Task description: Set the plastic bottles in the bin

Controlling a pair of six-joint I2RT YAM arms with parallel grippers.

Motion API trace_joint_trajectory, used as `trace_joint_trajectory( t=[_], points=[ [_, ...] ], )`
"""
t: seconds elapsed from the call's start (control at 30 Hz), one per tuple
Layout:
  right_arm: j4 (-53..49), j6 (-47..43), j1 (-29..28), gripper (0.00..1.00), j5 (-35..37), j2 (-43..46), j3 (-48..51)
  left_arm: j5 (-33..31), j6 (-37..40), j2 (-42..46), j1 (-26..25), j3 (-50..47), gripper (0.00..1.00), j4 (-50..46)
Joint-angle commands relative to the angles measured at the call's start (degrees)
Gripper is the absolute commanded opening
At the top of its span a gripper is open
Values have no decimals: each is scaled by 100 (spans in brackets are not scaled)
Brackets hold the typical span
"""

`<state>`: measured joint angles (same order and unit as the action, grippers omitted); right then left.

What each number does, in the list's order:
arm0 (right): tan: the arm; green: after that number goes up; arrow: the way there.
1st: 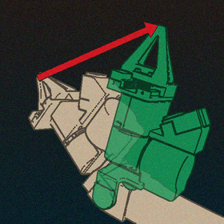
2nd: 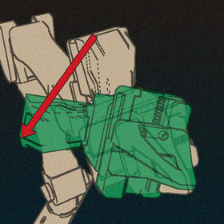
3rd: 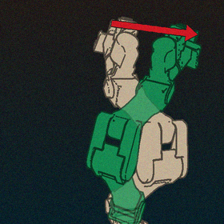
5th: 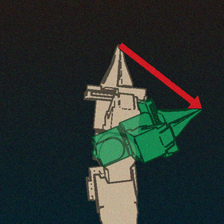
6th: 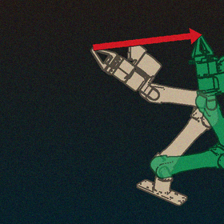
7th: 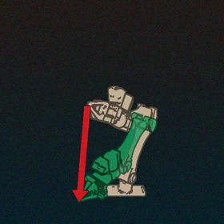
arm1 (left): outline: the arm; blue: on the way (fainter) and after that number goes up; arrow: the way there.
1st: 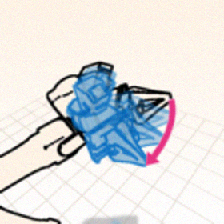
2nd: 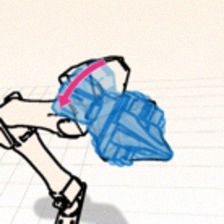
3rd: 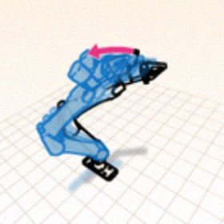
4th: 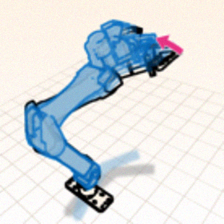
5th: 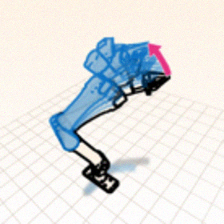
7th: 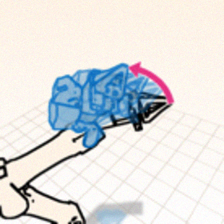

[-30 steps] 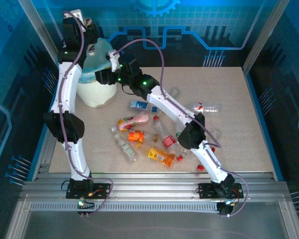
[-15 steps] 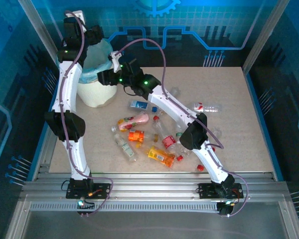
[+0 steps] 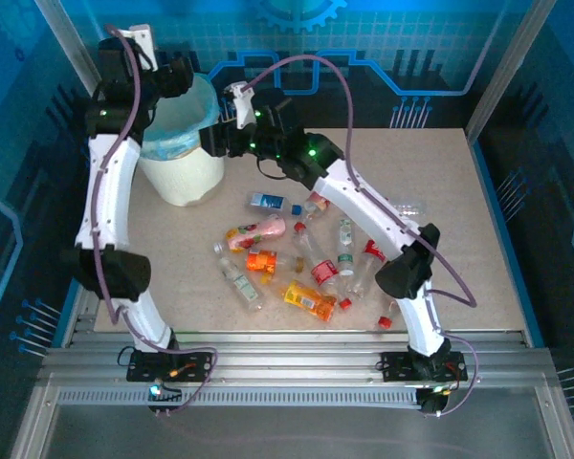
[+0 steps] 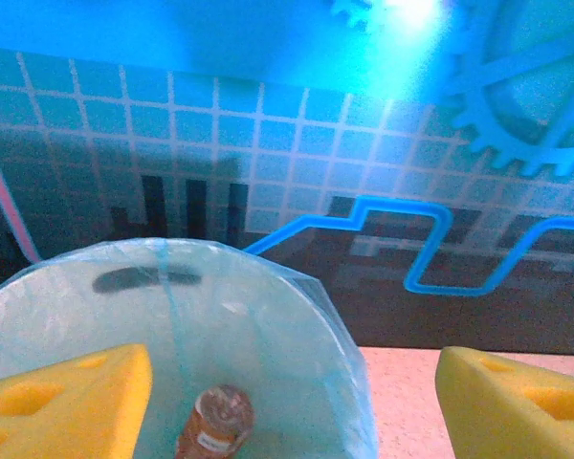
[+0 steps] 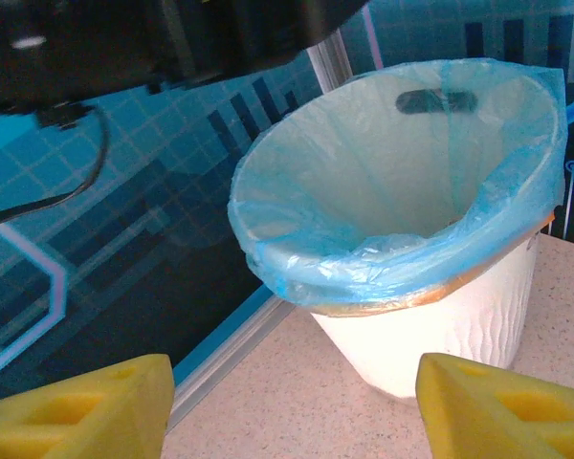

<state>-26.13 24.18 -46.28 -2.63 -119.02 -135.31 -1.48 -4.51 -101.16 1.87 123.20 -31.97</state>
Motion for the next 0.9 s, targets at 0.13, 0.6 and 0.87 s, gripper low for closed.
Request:
trace_joint_trajectory(
  t=[0.13,0.6,0.87],
  points=[
    [-111,-192,404,70,-738,964,1221,209,423,1442,-728,-1343,78,-212],
    [-410,-959,1558,68,-727,3975,5037,32,-1001,3911,-2845,-4746,71,-903],
    [-557,-1267,1732,67,-1261,4743,6155,141,-2629,4126,-3293,-6192,72,-1363]
  ],
)
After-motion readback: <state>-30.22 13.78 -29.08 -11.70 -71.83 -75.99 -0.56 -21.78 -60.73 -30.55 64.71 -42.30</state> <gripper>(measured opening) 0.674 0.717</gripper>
